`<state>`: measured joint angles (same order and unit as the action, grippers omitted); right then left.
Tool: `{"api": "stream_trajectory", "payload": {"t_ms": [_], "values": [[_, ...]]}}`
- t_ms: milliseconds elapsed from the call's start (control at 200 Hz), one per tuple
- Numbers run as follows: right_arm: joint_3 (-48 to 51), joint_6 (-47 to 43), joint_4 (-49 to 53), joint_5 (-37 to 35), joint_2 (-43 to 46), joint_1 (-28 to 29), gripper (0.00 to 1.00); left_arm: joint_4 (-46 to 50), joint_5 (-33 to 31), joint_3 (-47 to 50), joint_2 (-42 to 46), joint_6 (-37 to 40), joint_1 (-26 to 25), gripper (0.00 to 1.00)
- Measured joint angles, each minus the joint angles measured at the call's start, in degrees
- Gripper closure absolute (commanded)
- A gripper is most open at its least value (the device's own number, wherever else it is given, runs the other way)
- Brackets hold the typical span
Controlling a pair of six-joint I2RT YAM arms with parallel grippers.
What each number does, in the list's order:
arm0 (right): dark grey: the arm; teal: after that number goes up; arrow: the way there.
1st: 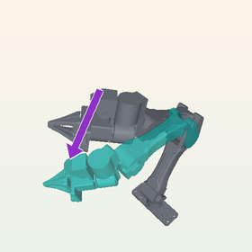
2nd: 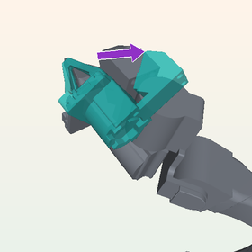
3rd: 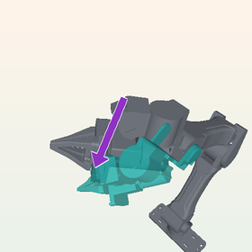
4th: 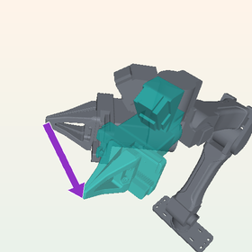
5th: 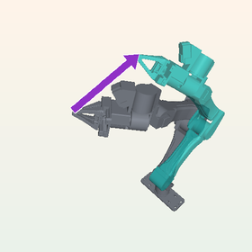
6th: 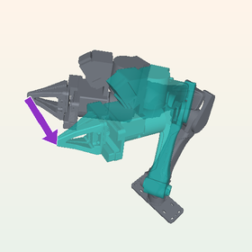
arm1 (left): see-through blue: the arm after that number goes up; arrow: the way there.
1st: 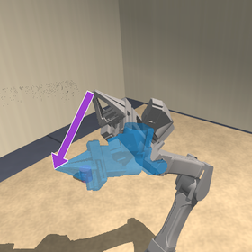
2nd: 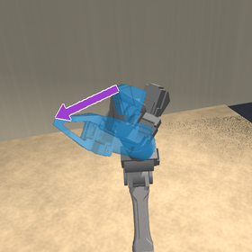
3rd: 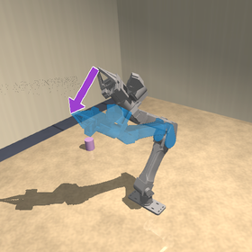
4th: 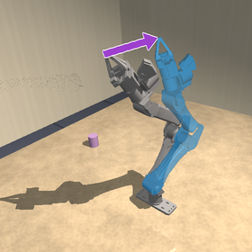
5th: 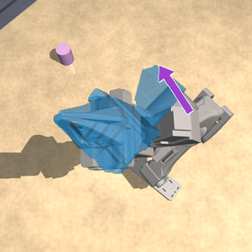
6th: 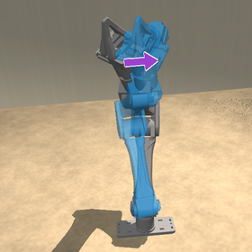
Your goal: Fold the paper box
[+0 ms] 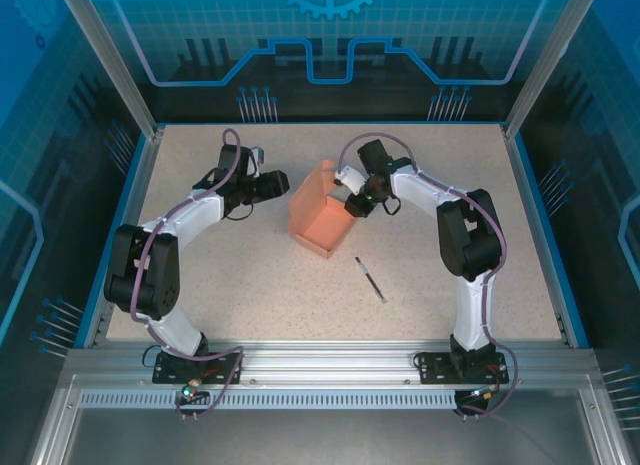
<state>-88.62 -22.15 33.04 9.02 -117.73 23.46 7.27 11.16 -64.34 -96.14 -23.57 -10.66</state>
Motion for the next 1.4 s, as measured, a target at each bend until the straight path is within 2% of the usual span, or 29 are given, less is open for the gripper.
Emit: {"api": "stream_trajectory", "payload": {"t_ms": [991,1401], "values": [[-3.3,-1.6,2.1,-1.3,-2.0,0.0,0.74,0.0,0.0,0.9,0.3,0.0,0.0,0.34],[-3.8,-2.6,3.2,-1.9,-4.2,0.0,0.85,-0.1,0.0,1.1,0.3,0.0,0.1,0.33]]}}
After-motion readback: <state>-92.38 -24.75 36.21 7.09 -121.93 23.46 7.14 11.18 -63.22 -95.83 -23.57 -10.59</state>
